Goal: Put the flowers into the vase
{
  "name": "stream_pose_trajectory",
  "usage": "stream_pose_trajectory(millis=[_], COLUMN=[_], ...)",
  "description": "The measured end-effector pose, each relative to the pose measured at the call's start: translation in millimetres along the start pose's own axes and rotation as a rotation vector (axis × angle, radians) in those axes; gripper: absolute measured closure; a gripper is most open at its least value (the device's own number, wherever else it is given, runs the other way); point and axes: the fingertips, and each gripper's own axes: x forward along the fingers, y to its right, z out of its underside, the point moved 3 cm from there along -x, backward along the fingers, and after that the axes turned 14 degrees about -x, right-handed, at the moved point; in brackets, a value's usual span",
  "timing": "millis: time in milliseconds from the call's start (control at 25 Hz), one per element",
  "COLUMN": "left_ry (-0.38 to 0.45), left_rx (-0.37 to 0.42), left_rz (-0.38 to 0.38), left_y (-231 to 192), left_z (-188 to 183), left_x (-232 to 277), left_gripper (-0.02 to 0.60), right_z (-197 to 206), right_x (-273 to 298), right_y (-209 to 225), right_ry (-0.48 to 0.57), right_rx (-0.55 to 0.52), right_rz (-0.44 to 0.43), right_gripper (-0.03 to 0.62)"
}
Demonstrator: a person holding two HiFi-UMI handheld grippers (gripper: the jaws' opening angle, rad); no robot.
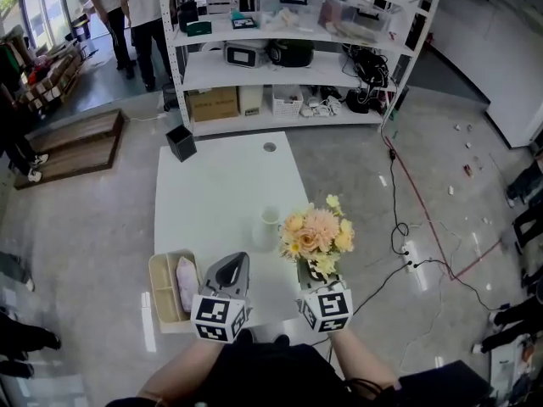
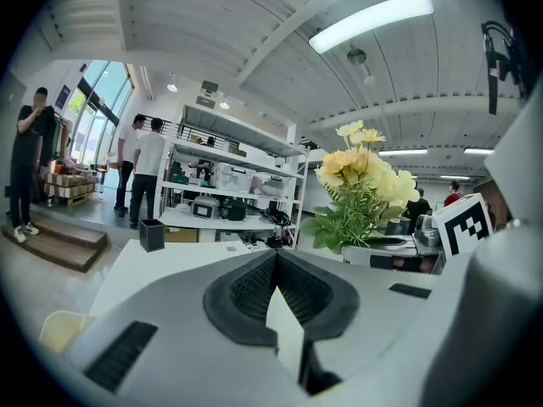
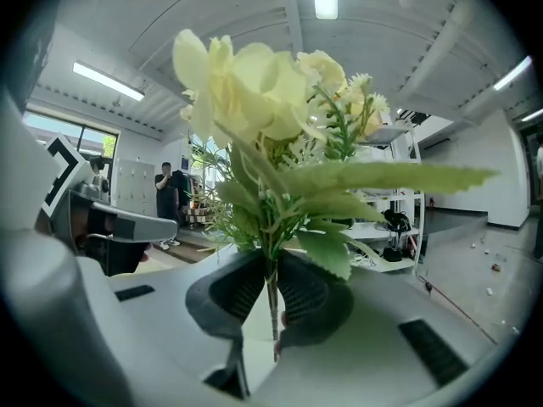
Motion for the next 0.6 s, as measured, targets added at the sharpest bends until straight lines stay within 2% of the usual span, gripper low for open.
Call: stream_pose_trajectory(millis=[160, 280, 480, 600], left_ry=[0.005, 0.01, 0.028, 0.03], left_rx=[-0.015, -0.021, -0.02, -0.017], left_rz=[-0.049, -0.073, -0.073, -0.064], left_y=[-7.2, -11.8, -12.7, -10.9], left_z=[1.3, 2.8, -3.1, -6.5], left_x=[-9.6, -14.1, -11.7, -8.5], left_gripper=[0.577, 0.577, 0.577, 0.577], right_z=[-5.4, -24.2, -102.8, -137.3], right_x=[10.2, 18.8, 47.5, 66.8], right_y=[-11.5, -7.8, 20.7, 31.1], right_ry=[0.012, 0.064, 0.23, 0.281], right_rx=[0.003, -0.004, -0.007, -0.026], right_rz=[-0.059, -0.074, -0.069, -0.075], right_gripper=[0.545, 0.545, 0.545, 0.545])
